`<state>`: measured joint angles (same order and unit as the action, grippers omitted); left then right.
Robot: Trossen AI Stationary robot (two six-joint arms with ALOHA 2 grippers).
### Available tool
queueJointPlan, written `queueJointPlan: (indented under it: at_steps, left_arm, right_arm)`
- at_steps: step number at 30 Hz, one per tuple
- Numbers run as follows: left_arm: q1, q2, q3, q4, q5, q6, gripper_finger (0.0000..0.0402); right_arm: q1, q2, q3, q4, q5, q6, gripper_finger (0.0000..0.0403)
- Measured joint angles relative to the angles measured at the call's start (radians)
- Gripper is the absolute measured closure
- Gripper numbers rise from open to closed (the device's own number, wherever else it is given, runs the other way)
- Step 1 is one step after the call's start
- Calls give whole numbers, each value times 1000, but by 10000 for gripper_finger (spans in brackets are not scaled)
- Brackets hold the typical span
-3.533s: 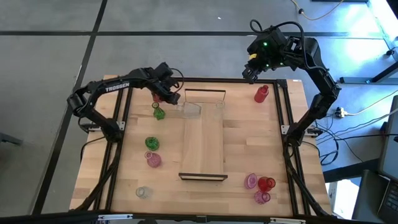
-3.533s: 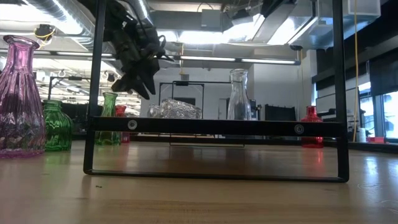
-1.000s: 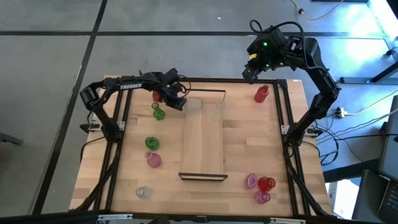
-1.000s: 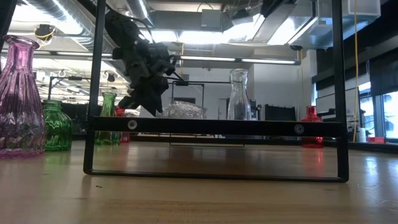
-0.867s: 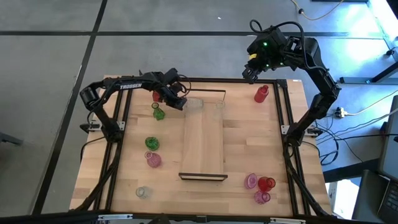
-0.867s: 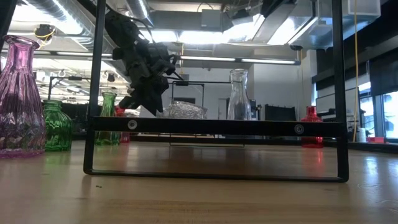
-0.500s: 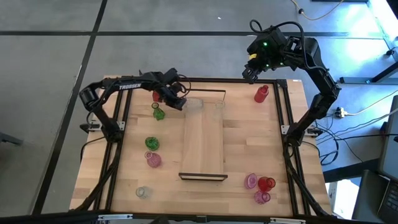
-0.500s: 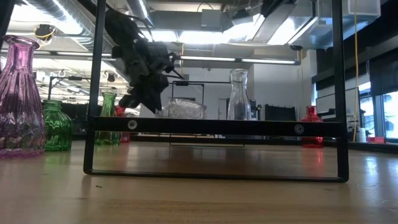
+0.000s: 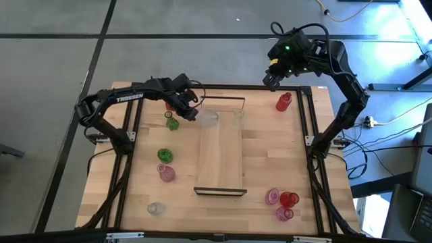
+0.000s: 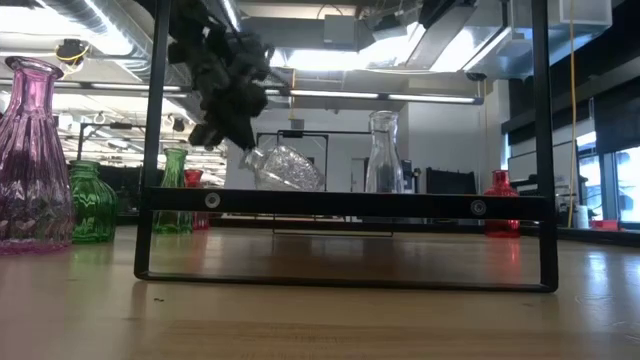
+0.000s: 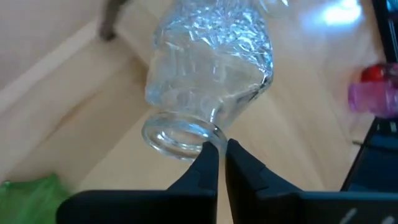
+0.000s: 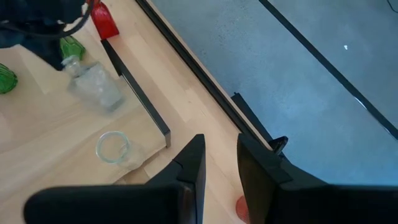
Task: Sort vases onto shelf
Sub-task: Put the top transparent vase aligned with the other transparent vase on the shelf
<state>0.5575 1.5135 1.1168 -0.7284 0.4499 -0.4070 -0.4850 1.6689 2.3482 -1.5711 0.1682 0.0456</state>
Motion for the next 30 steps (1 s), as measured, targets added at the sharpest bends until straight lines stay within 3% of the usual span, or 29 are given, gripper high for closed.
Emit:
queueJointPlan:
  at_steps: [4, 12, 15, 19, 21, 26, 30]
  left_arm:
    - [-46, 0, 74, -74, -18, 57, 401]
    - [-80, 2, 292, -208, -168, 175, 398]
    - [-80, 2, 311, -216, -190, 182, 399]
    - [-59, 5, 301, -351, -266, 202, 399]
    - [-44, 4, 279, -322, -249, 203, 400]
    - [-14, 5, 202, -157, -68, 164, 400]
    - [-3, 6, 116, 5, 14, 121, 401]
  right_arm:
    - [0, 4, 0, 0, 2, -1, 326]
    - [0, 4, 0, 0, 4, -1, 326]
    - [0, 4, 0, 0, 4, 0, 326]
    - [0, 4, 0, 0, 4, 0, 326]
    - [0, 4, 0, 0, 4, 0, 326]
    - [0, 4, 0, 0, 4, -4, 326]
    - [0, 4, 0, 0, -4, 1, 326]
